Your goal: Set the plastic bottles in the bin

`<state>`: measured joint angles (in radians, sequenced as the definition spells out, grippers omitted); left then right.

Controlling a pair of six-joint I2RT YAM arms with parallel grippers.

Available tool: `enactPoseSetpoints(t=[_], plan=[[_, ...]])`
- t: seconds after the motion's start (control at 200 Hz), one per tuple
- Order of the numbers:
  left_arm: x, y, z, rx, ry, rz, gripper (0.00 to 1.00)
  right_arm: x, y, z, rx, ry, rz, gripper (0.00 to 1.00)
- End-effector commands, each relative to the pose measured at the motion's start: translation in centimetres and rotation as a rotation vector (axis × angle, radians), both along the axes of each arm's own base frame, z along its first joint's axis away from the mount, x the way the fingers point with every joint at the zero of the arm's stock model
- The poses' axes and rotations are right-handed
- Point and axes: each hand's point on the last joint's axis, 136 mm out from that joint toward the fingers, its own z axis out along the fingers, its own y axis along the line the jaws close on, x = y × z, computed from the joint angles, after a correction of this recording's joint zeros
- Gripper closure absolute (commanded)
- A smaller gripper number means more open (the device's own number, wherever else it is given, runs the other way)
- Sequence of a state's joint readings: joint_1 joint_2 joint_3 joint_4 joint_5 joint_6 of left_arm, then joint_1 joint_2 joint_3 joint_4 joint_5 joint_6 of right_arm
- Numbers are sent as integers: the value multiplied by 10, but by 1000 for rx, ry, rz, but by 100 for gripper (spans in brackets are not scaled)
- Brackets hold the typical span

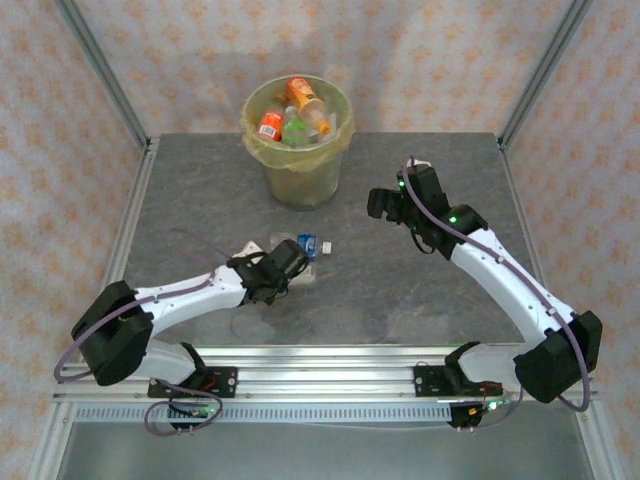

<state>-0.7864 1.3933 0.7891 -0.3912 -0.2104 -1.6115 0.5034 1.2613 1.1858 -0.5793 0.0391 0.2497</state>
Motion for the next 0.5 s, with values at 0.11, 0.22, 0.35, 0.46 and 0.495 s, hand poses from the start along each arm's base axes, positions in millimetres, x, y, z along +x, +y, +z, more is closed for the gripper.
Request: enactPoseSetpoints(t=[0.11, 0.22, 0.35, 0.46, 0.495], plan=[[16, -7, 9, -11, -47, 67, 0, -5, 1, -9, -12, 15, 23, 1], [19, -10, 5, 6, -30, 70, 0, -5, 0, -9, -19, 11, 23, 1], [19, -12, -4, 22, 2, 73, 0, -5, -1, -9, -27, 9, 22, 1], [17, -13, -14, 31, 28, 75, 0, -5, -2, -8, -30, 9, 20, 1], [17, -12, -16, 37, 37, 78, 0, -6, -2, -9, -30, 8, 20, 1]])
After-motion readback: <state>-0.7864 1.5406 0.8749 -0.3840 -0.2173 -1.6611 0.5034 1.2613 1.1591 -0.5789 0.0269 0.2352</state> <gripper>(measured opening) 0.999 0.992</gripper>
